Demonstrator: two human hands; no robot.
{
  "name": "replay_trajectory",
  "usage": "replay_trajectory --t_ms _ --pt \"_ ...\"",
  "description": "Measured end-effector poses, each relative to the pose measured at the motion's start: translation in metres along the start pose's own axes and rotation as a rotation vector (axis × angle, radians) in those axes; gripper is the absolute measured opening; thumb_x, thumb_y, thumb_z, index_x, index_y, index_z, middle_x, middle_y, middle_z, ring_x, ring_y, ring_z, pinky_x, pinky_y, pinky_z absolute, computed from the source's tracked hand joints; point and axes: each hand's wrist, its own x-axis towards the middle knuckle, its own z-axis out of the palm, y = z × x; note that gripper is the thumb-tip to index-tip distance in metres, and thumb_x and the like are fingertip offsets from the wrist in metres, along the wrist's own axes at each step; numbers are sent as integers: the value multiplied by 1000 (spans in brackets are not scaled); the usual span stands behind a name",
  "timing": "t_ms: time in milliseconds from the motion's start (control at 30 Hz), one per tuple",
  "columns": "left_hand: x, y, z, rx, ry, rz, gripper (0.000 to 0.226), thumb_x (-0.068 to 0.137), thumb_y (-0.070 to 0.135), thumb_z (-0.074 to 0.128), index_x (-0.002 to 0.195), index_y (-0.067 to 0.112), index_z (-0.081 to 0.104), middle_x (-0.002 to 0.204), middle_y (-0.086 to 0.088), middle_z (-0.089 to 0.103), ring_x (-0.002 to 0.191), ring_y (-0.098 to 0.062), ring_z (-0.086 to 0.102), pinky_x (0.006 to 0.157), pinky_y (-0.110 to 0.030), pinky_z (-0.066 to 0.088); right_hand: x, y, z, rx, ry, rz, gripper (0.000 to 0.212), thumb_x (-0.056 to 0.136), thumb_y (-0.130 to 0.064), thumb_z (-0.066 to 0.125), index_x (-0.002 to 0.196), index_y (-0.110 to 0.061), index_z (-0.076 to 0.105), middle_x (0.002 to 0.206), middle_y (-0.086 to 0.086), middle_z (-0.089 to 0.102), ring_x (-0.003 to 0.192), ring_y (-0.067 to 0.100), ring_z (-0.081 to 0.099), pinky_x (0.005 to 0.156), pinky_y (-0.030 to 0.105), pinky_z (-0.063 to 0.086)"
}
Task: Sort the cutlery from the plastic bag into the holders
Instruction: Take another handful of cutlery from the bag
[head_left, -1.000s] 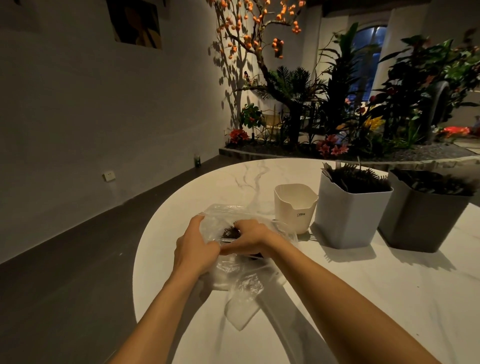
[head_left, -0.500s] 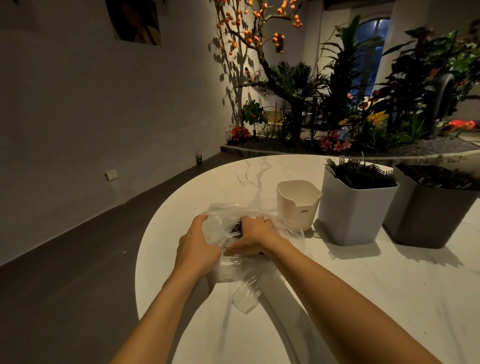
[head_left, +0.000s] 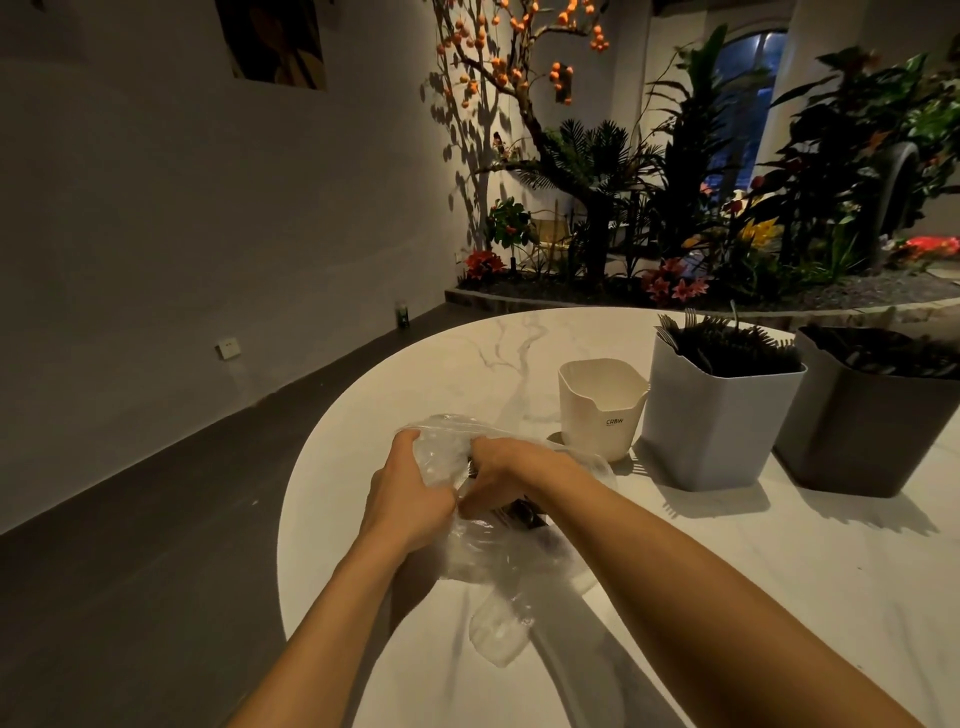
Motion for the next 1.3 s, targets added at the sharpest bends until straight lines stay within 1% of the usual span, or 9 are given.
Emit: replay_trajectory --t_ms 300,433,533,600,800,933,1100,1200,1300 --pt "-3 4 -5 76 -21 -24 73 95 30 68 152 36 23 135 -8 56 100 -20 54 89 -38 54 -6 2 0 36 70 -8 10 86 -11 59 93 -13 53 76 4 59 58 17 59 39 21 44" --pt "-8 6 -9 186 -63 35 91 83 32 77 148 45 15 120 -4 60 98 -27 64 88 -46 59 -3 5 -5 137 68 -4 24 78 -15 69 101 -14 63 99 5 67 89 25 65 68 30 52" --pt "-13 8 -11 259 -111 129 100 76 38 82 146 47 11 115 3 58 95 -21 63 82 -41 60 -3 10 -8 228 38 -12 33 79 -6 68 110 -16 61 109 8 67 96 26 64 71 31 54" --pt "-14 8 -11 329 -143 169 108 71 43 83 147 48 7 122 3 53 99 -20 61 83 -39 59 -5 13 -10 278 30 -21 35 84 -5 63 118 -13 62 109 9 66 96 26 64 68 29 51" --pt "-16 2 -2 589 -180 209 133 66 65 82 155 40 -14 151 -4 23 132 -28 44 105 -45 50 -3 18 -14 371 13 48 46 86 -8 64 132 -5 59 119 15 66 108 32 66 87 36 55" --pt "-26 12 -2 715 14 359 121 67 73 73 157 34 0 158 -10 -3 147 -33 13 118 -47 30 -1 20 -18 367 5 82 33 87 -10 63 119 -1 65 99 12 62 88 28 59 75 32 49" --pt "-40 12 6 499 313 756 64 69 46 78 123 21 54 134 -16 50 122 -30 48 95 -40 47 -2 19 -22 359 -15 91 20 91 -8 55 108 -1 62 92 10 58 85 26 51 64 28 42" --pt "-57 17 15 471 103 1022 23 82 33 64 95 14 63 96 -8 62 83 -23 55 65 -40 50 -2 20 -19 380 -4 92 22 89 -4 53 107 2 65 93 14 61 80 27 52 63 29 41" --pt "-76 14 26 591 -226 977 27 92 41 53 100 17 62 95 -1 61 77 -16 52 70 -36 54 -4 19 -20 359 -26 97 5 84 -1 54 84 -3 59 75 13 55 73 28 53 58 28 40"
